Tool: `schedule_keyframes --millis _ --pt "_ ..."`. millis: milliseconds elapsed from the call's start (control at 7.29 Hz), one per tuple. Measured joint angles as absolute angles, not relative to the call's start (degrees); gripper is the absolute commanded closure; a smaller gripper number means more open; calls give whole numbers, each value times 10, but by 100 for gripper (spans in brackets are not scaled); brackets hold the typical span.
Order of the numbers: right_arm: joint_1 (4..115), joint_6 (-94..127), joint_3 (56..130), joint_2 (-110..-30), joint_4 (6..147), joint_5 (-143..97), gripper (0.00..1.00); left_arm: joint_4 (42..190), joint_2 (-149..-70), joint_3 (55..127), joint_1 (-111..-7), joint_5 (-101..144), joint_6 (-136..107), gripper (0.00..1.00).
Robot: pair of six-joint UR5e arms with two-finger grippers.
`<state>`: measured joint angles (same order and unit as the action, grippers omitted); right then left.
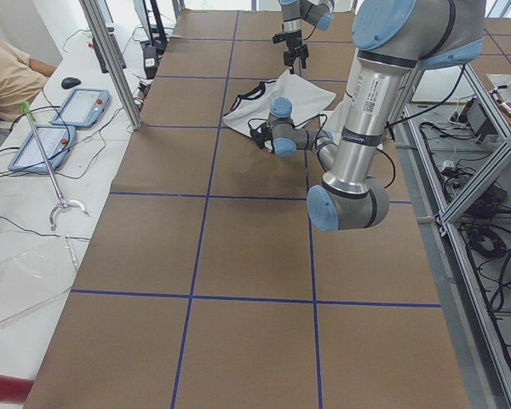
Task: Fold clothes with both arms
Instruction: 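Grasp the shirt edge with the left gripper and fold it toward the right gripper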
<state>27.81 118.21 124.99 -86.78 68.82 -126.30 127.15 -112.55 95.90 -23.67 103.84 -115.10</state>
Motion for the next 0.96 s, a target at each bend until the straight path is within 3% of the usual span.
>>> schedule_keyframes --millis 960 --pt "273 1184 1238 -866 688 -1259 0 1260 -1123 963 -251 1034 -1103 100"
